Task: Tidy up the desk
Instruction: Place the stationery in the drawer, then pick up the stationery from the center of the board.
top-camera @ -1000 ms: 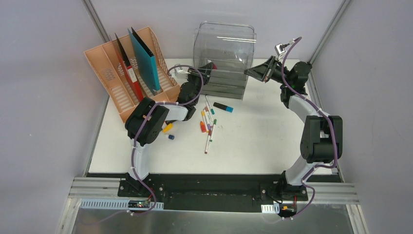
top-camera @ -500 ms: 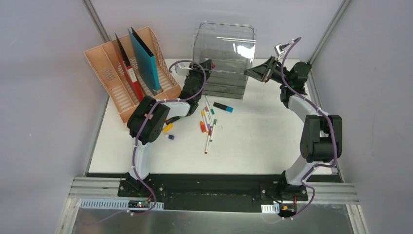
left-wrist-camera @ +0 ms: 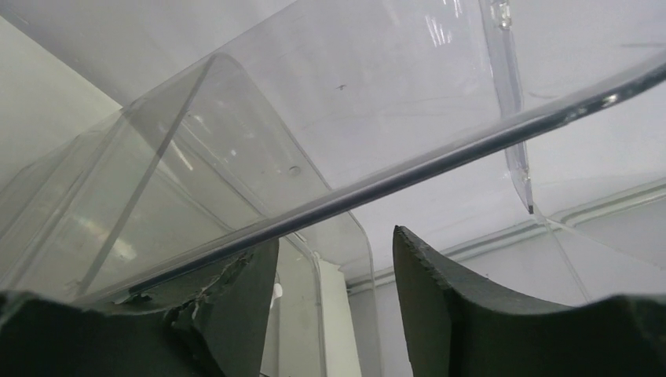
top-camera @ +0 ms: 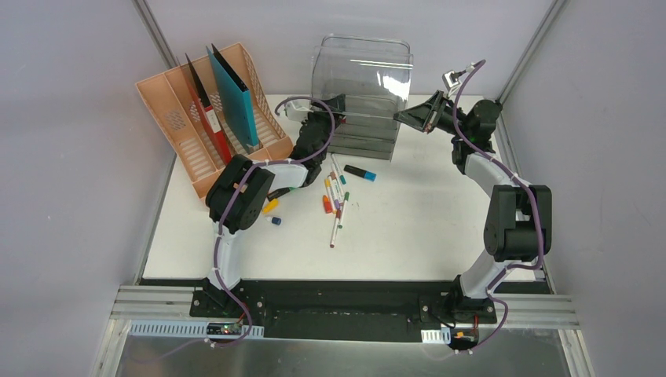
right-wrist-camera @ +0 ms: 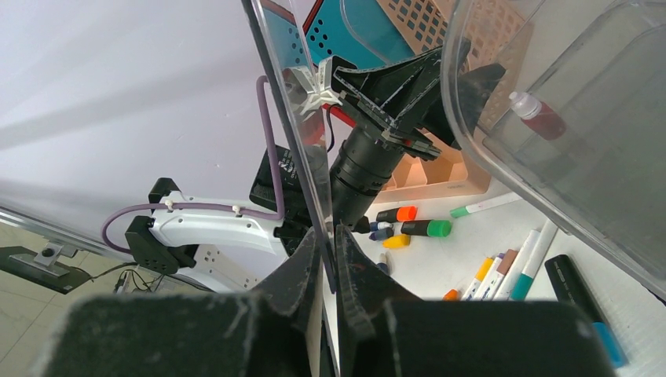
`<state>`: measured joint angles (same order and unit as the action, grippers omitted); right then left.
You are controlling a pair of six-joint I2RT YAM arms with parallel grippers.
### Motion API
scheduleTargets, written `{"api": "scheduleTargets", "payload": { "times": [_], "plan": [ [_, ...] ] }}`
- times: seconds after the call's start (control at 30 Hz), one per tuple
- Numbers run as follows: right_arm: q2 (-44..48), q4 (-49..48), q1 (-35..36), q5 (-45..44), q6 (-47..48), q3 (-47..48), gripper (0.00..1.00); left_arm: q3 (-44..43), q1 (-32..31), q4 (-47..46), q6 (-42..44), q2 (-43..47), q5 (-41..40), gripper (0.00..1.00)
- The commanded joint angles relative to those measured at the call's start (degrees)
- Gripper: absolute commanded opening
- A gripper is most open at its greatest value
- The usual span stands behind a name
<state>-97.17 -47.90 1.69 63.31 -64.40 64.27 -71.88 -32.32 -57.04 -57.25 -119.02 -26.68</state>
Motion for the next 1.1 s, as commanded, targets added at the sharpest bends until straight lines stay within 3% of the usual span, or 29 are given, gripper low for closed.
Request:
{"api": "scheduleTargets", "payload": {
  "times": [0.0, 0.3, 0.8, 1.07],
  "plan": [
    [0.2, -2.1, -0.2, 0.4, -0.8, 0.6, 0.07, 1.1, -0.1, -3.1, 4.0, 2.5, 2.1, 0.59],
    [0.0, -2.0, -0.1, 0.4, -0.6, 0.6, 0.07, 11.5, -0.1, -9.0, 8.5, 9.4, 5.5, 0.81],
    [-0.4, -2.0, 0.1, 0.4, -0.3, 0.5, 0.06, 28.5, -0.1, -12.8, 18.0, 20.6, 11.4, 0.95],
    [-0.6, -2.0, 0.2, 0.4, -0.2, 0.5, 0.06, 36.9, -0.2, -9.9, 25.9, 26.8, 16.0, 0.99]
  ]
}}
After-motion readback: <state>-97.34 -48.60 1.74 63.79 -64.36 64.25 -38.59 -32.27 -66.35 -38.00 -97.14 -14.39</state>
